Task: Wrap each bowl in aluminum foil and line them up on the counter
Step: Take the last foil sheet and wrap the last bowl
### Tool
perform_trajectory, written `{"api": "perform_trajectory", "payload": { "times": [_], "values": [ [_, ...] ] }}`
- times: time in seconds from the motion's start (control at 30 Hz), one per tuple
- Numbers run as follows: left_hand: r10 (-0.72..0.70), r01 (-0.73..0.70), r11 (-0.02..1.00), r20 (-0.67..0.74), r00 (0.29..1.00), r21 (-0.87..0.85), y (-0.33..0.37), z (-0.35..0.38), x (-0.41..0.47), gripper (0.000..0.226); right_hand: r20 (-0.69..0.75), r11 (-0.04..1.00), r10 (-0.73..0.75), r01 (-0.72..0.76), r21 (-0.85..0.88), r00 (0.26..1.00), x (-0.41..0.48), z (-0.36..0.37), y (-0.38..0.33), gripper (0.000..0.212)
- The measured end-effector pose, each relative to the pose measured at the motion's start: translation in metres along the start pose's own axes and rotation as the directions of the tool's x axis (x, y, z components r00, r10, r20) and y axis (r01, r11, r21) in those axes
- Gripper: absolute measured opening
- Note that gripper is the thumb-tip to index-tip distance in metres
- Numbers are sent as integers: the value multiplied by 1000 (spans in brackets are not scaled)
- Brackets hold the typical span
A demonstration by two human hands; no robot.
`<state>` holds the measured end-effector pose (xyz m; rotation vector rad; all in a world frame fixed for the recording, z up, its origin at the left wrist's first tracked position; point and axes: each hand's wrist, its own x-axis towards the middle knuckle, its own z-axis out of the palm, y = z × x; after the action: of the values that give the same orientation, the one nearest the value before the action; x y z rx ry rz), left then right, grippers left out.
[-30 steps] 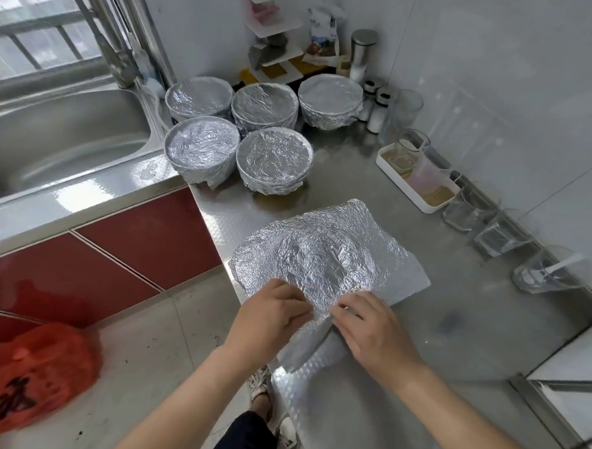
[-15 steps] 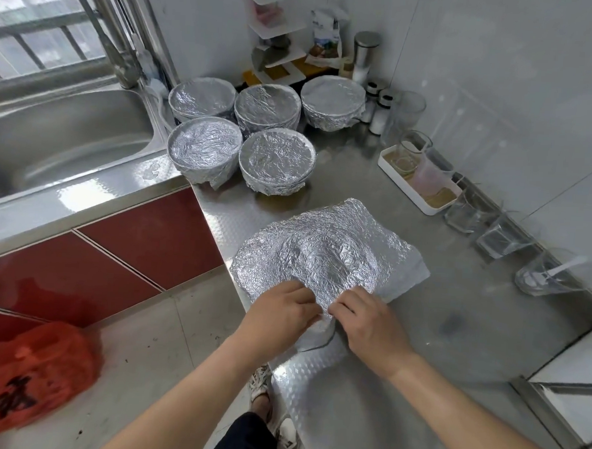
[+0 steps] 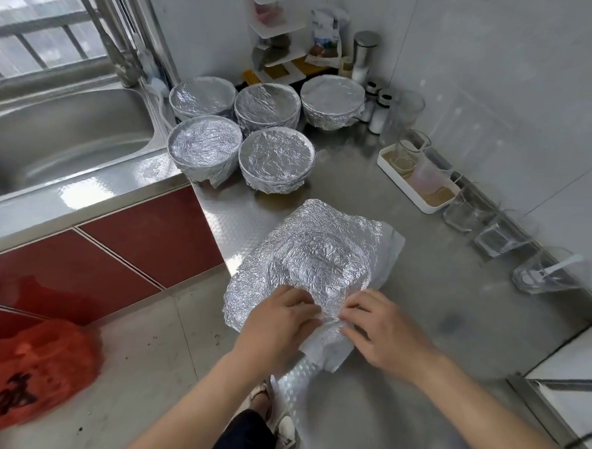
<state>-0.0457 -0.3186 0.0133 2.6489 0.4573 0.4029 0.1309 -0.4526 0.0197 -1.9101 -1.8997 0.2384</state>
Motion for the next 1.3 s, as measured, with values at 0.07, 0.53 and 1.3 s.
{"api": "perform_trajectory", "payload": {
  "times": [0.07,0.53,1.3],
  "values": [
    [21,-22,1000,26,999,21,-7,-1,-4,24,0,999,-27,27,-28,1000,1,6,-1,16],
    [160,-176,965,95,983,193,-6,21,1,8,-9,989,-39,37,-143,999,5,23,16,30],
    [127,-129,988,34,991,87,-22,-1,-8,25,-66,980,9,-22,-197,998,16,34,-23,20]
  ]
}}
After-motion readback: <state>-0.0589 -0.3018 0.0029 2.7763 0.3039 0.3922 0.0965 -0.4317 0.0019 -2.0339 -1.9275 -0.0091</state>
